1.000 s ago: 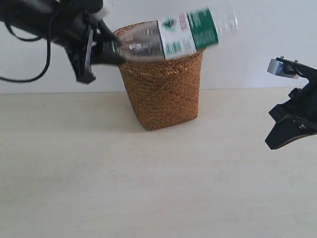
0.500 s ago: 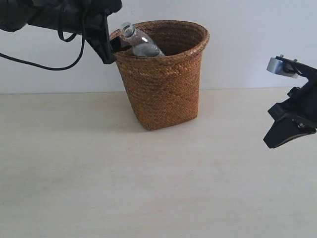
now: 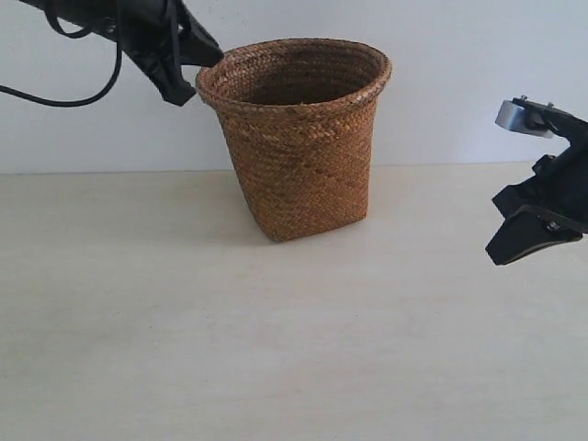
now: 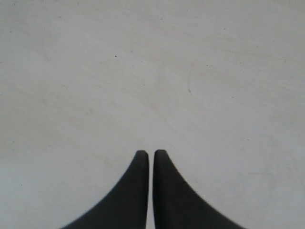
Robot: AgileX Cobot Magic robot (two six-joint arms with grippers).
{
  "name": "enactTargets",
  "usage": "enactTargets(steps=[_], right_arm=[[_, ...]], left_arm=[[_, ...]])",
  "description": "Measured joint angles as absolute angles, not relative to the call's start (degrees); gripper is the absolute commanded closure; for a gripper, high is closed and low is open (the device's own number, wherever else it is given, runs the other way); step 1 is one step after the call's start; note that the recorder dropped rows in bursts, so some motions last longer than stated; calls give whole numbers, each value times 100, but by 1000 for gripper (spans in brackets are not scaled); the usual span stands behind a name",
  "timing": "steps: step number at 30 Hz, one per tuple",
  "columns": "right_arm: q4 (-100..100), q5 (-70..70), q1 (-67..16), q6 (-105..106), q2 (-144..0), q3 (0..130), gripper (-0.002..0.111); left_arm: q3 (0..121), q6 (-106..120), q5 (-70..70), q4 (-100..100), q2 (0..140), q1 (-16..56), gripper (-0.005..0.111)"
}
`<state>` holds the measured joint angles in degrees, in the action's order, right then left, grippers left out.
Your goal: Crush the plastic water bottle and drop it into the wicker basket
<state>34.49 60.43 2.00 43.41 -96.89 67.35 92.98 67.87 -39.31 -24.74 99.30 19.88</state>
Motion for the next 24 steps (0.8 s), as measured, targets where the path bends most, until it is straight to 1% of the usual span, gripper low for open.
enactTargets(steps=[3, 8, 11, 16, 20, 24], right_arm=[[3213, 5869, 76, 4159, -9689, 6796, 108], [1411, 5823, -542, 2940, -9534, 7031, 108], [805, 5929, -662, 2388, -9325, 7088, 108], [629, 6064, -266, 2072, -8930, 7101, 108], [617, 6101, 176, 1894, -8519, 7086, 108], [607, 5812, 445, 1894, -7880, 6674, 108]], left_arm=[[9298, 5594, -4713, -1620, 9750, 1988, 102], [9303, 4164, -6110, -506, 9574, 1988, 102], [9303, 3403, -6700, -141, 9515, 1988, 102], [9201, 2184, -6941, 434, 9327, 1988, 102], [8765, 1683, -6978, 598, 8898, 1988, 102], [8223, 1378, -6978, 623, 8346, 1988, 102]])
